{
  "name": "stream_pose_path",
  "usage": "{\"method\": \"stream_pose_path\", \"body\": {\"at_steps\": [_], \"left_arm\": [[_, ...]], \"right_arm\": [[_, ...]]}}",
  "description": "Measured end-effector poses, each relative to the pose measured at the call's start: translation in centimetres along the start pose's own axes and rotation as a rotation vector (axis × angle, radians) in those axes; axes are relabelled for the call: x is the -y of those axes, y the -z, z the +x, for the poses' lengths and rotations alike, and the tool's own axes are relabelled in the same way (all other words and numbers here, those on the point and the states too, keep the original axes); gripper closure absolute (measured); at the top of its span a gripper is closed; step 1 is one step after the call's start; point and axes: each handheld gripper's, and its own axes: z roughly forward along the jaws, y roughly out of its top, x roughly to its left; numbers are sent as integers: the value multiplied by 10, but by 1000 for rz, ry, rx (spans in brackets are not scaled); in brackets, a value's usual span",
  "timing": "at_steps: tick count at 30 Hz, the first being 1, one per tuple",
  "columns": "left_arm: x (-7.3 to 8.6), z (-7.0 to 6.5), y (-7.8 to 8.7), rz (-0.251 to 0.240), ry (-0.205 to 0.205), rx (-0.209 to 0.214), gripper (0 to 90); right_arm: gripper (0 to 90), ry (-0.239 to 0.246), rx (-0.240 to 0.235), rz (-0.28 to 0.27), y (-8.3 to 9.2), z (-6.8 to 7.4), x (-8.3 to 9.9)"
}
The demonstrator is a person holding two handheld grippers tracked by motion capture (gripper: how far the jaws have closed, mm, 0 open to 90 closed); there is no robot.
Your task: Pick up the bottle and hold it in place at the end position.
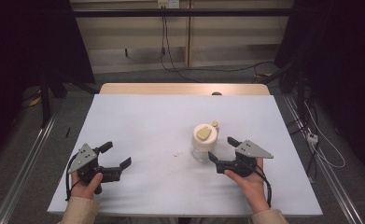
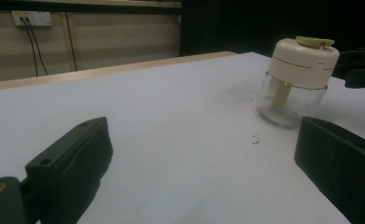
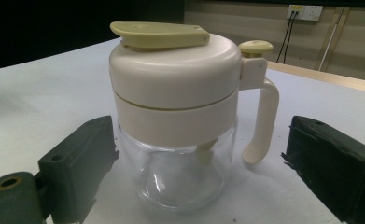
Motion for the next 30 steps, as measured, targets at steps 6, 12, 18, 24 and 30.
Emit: {"method": "stream_pose_path", "body": {"at_steps": [6, 12, 18, 24, 30], "left_arm": [[-1, 0, 1, -10, 2, 2, 37], [-1, -1, 0, -3, -7, 10, 36], [0, -3, -2, 1, -10, 18, 36], [0, -2, -2, 0, -9, 21, 36], [1, -1, -2, 6, -11, 21, 36]], "right_arm": [[76, -7, -17, -2, -7, 3, -2], [77, -10, -28, 5, -13, 5, -3], [77, -8, -40, 10, -18, 6, -3], [76, -5, -35, 28, -24, 7, -3], [75, -8, -35, 39, -31, 7, -4]]}}
